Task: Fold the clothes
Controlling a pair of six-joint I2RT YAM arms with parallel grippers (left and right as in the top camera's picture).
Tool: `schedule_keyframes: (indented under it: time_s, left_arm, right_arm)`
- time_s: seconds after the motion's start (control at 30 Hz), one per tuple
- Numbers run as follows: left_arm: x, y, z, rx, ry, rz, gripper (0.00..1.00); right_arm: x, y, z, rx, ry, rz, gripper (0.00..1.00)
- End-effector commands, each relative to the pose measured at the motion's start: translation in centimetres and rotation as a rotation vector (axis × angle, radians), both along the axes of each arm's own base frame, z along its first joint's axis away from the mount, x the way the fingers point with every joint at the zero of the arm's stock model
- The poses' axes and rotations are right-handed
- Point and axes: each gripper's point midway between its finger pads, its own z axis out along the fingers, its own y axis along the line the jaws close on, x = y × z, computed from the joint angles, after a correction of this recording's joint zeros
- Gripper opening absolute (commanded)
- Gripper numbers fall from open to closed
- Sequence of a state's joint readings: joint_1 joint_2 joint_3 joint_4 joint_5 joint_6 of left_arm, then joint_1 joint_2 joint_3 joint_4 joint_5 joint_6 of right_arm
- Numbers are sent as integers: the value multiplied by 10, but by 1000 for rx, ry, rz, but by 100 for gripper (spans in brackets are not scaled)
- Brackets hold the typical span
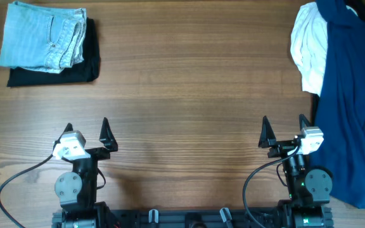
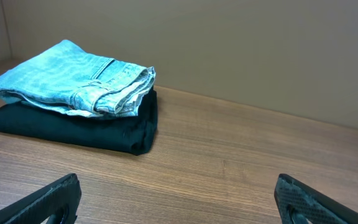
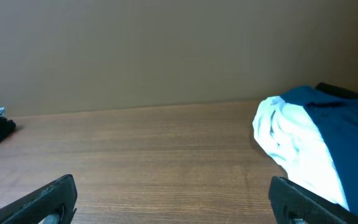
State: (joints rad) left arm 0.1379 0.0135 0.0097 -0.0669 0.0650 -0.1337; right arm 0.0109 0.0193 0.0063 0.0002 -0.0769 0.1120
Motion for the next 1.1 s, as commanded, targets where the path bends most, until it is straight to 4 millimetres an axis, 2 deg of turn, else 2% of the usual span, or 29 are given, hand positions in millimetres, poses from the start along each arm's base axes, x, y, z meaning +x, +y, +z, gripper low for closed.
schedule_keyframes:
  time_s: [0.0,0.77,0.8,0.9,0.97,1.07]
  left_arm:
    - [0,1,-2,-6,2,6,100]
    - [0,0,-2,-6,1,2,100]
    - [0,-5,-1,-11,0,-26,100]
    - [0,-3,5,-7,-25,-18,100]
    - [1,-12,10,-7,-45,-69,100]
    - [-1,-35,22,-4,-96,-205,100]
  right_arm:
    - [0,-1,2,-4,-11,-9,100]
    - [0,-4,2,-7,-11,-28,100]
    - [0,-4,2,-7,-12,-28,100]
    - [0,-8,8,-3,-34,-46,100]
    - [0,-5,14,7,-58,-30,100]
    - [-4,14,30,16,-122,79,100]
